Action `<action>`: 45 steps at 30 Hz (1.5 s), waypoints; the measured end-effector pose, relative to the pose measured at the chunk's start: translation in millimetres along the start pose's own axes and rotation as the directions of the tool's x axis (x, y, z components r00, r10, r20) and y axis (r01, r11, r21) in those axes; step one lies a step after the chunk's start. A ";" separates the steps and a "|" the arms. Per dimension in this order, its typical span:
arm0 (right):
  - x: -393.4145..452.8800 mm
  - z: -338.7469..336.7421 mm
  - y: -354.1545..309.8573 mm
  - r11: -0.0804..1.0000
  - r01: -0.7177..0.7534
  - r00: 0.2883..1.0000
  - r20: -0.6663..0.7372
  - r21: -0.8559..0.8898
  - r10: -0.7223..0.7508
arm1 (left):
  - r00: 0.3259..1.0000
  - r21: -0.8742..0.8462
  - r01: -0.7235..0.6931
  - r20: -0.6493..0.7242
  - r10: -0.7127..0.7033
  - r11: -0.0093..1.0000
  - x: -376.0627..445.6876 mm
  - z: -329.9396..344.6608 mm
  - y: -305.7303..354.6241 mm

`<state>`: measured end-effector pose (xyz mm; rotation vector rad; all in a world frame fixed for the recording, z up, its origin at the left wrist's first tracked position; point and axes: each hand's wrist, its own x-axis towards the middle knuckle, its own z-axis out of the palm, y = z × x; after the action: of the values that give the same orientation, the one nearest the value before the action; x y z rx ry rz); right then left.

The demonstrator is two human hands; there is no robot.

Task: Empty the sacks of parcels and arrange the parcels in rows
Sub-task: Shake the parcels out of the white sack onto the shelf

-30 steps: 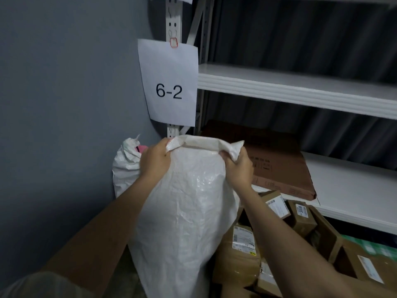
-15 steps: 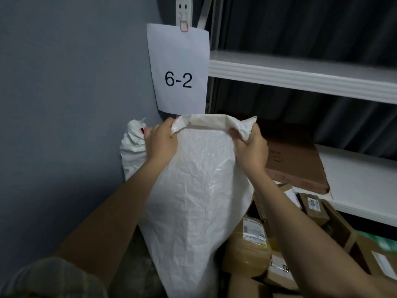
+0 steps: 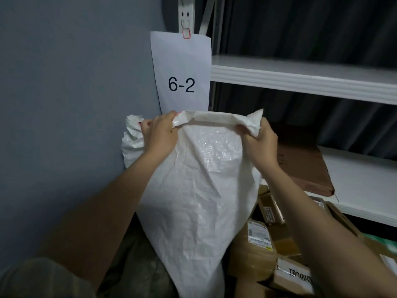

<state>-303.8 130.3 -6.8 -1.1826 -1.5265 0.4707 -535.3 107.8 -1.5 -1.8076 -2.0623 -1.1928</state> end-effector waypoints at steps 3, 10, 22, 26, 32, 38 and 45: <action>4.3 -1.2 -4.1 1.000 0.002 0.999 0.035 0.011 -0.002 | 1.000 0.030 0.019 0.025 -0.019 0.999 2.2 -7.0 3.9; 9.9 -3.7 -10.1 0.998 -0.045 0.996 0.083 0.039 0.042 | 0.999 0.036 -0.031 0.045 0.029 0.999 7.2 -11.8 6.4; -5.8 -19.5 -24.5 0.991 -0.061 0.993 0.109 0.116 0.048 | 0.997 -0.036 0.044 0.058 -0.041 0.998 1.9 -16.1 -4.6; -12.0 -21.6 -25.3 0.985 -0.056 0.989 0.144 0.160 0.033 | 0.995 -0.058 0.079 0.068 -0.075 0.995 1.4 -16.7 -4.4; -9.4 -28.5 -15.1 0.988 -0.084 0.948 0.315 0.130 0.039 | 0.989 -0.137 0.100 0.118 -0.084 0.985 -1.1 -22.1 -9.1; -11.6 -30.8 -4.7 0.981 -0.154 0.832 0.551 0.118 0.064 | 0.972 -0.105 0.167 0.183 -0.146 0.980 -4.9 -34.3 2.8; -25.1 -5.7 -13.5 0.923 0.026 0.775 0.591 -0.383 0.223 | 0.951 -0.096 0.231 0.234 -0.203 0.968 -7.5 -29.5 13.1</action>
<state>-306.7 101.4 -6.8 -1.4976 -2.2129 0.7222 -532.7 82.6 19.9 -1.8833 -2.4175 -1.2448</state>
